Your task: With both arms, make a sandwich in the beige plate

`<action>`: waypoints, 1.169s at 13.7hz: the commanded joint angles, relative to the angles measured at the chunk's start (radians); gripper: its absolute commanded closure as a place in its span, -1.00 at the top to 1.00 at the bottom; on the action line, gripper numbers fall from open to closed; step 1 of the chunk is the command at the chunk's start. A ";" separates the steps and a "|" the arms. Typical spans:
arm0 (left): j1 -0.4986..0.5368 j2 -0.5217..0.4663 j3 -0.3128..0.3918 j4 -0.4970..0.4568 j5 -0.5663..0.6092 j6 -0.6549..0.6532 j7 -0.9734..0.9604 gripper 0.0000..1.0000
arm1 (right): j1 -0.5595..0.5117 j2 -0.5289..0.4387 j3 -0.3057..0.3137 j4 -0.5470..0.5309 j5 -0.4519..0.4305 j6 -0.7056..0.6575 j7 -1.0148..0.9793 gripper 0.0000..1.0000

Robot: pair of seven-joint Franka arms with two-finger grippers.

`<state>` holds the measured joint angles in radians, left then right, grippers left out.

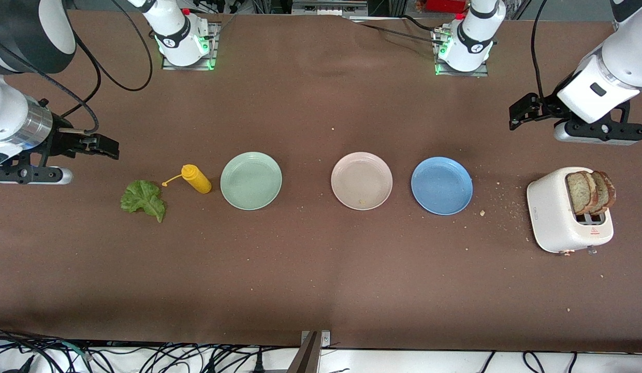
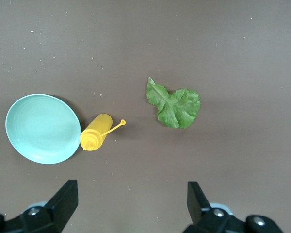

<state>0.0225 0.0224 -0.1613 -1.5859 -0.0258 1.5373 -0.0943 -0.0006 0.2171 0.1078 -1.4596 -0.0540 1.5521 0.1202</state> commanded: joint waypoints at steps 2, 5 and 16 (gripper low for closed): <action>0.007 -0.006 0.000 0.003 -0.022 -0.013 0.008 1.00 | -0.002 -0.008 0.000 -0.011 -0.007 0.011 -0.008 1.00; 0.007 -0.006 0.000 0.003 -0.022 -0.013 0.010 1.00 | -0.001 -0.008 0.000 -0.011 -0.007 0.011 -0.008 1.00; 0.029 0.001 0.009 0.018 -0.019 -0.013 0.007 1.00 | -0.002 -0.008 0.000 -0.011 -0.007 0.011 -0.008 1.00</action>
<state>0.0268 0.0225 -0.1571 -1.5856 -0.0258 1.5360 -0.0953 -0.0005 0.2171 0.1078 -1.4596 -0.0540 1.5521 0.1202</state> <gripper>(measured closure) 0.000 0.000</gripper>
